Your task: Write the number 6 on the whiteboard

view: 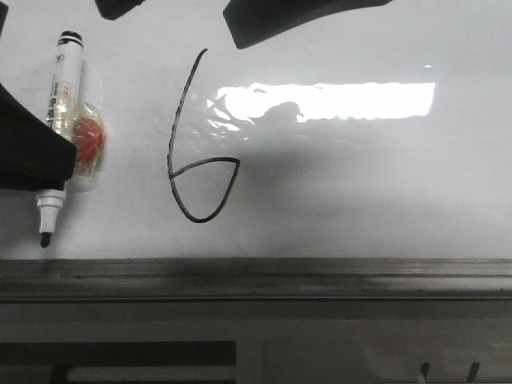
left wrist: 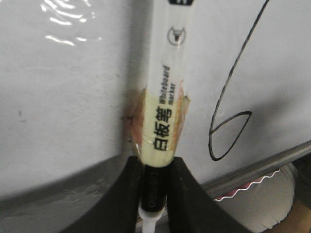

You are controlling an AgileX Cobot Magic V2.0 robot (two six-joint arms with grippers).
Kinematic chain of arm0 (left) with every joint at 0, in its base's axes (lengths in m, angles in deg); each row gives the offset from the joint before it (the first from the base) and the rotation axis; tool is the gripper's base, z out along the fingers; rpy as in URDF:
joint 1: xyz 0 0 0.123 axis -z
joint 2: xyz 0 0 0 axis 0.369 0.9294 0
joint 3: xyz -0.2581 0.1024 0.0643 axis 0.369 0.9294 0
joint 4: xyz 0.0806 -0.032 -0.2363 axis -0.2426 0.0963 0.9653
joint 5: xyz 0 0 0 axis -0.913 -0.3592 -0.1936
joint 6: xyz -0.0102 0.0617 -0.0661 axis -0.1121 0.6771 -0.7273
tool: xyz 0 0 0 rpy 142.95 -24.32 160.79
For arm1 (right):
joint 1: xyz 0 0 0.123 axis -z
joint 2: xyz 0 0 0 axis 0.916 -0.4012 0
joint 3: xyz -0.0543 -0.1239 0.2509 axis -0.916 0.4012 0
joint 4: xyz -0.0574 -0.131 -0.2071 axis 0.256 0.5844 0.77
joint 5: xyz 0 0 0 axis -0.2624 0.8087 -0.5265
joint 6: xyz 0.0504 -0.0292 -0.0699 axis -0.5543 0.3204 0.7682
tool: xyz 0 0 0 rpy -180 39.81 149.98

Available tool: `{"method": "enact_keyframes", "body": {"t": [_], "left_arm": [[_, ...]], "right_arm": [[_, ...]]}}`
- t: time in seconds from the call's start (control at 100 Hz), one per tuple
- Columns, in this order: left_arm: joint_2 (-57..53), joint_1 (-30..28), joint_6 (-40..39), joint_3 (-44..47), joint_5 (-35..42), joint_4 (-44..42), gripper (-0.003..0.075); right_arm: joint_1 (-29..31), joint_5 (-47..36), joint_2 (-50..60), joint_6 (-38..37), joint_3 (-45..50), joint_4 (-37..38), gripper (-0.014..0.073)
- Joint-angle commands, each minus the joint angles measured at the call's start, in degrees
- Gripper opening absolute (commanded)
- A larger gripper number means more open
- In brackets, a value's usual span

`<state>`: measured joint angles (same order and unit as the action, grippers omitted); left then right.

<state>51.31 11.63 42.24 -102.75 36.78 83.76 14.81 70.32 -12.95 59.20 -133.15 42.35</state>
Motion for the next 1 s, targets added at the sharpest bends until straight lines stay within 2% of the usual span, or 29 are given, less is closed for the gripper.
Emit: {"method": "enact_keyframes", "body": {"t": [0.0,0.12,0.31,0.45,0.55,0.88,0.99], "left_arm": [[-0.4,-0.7,-0.4,-1.6,3.2,0.5,-0.002],[-0.4,-0.7,-0.4,-1.6,3.6,0.5,0.0014],[-0.4,-0.7,-0.4,-1.6,4.2,1.2,0.0249],[-0.4,-0.7,-0.4,-1.6,4.2,1.2,0.0337],[-0.4,-0.7,-0.4,-1.6,4.2,1.2,0.0359],[-0.4,-0.7,-0.4,-1.6,3.5,1.2,0.0358],[-0.4,-0.7,-0.4,-1.6,3.0,4.9,0.0357]], "right_arm": [[0.5,-4.4,1.4,0.6,-1.8,-0.4,0.05],[0.5,-4.4,1.4,0.6,-1.8,-0.4,0.05],[0.5,-4.4,1.4,0.6,-1.8,-0.4,0.05],[0.5,-4.4,1.4,0.6,-1.8,-0.4,0.05],[0.5,-4.4,1.4,0.6,-1.8,-0.4,0.05],[0.5,-4.4,1.4,0.6,-1.8,-0.4,0.05],[0.5,-4.4,1.4,0.6,-1.8,-0.4,0.05]]}}
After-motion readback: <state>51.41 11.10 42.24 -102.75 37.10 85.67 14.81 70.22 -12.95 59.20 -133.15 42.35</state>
